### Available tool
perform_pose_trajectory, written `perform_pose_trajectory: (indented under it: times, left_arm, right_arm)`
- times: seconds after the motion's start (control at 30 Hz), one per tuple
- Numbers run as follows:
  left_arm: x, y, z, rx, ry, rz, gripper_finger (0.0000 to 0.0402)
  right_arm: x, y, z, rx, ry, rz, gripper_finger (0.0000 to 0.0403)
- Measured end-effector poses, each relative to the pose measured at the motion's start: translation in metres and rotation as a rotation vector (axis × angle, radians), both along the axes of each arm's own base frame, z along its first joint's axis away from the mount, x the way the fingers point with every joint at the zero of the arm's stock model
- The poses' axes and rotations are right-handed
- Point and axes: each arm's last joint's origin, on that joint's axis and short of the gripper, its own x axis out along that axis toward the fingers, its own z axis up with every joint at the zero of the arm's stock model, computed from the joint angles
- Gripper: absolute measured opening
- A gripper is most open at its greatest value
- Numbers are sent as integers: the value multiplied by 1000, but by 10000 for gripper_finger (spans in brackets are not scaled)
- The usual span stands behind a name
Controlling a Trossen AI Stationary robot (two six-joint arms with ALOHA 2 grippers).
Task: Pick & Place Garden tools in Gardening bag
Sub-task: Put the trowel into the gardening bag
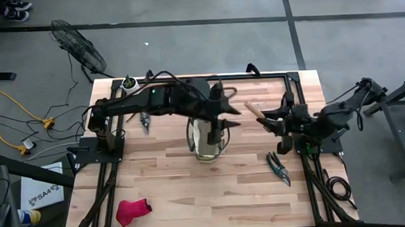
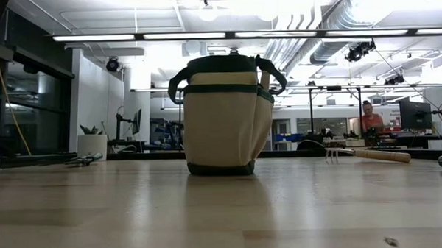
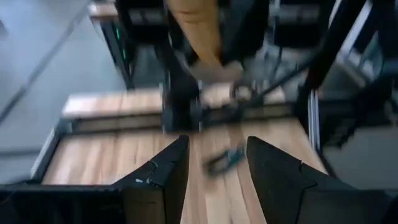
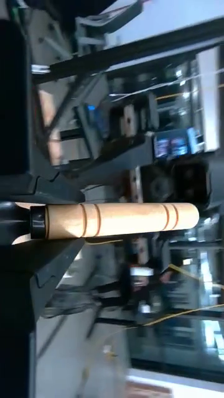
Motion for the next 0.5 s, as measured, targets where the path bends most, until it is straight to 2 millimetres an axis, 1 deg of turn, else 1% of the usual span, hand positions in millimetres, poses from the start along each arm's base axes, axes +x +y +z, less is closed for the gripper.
perform_pose_trajectory:
  times: [0.07, 0.23, 0.37, 0.5]
  left_arm:
    - [2, 3, 8, -16, -80, -7, 157]
    - [5, 1, 30, -40, -308, -81, 157]
    - [4, 0, 39, -59, -398, -78, 157]
    - [4, 0, 45, -70, -462, -78, 157]
  right_arm:
    - [-2, 1, 6, -16, -49, 6, 60]
    - [1, 3, 13, -73, -104, -4, 60]
    - [-1, 4, 19, -76, -171, 27, 60]
    - [2, 2, 21, -95, -197, 41, 60]
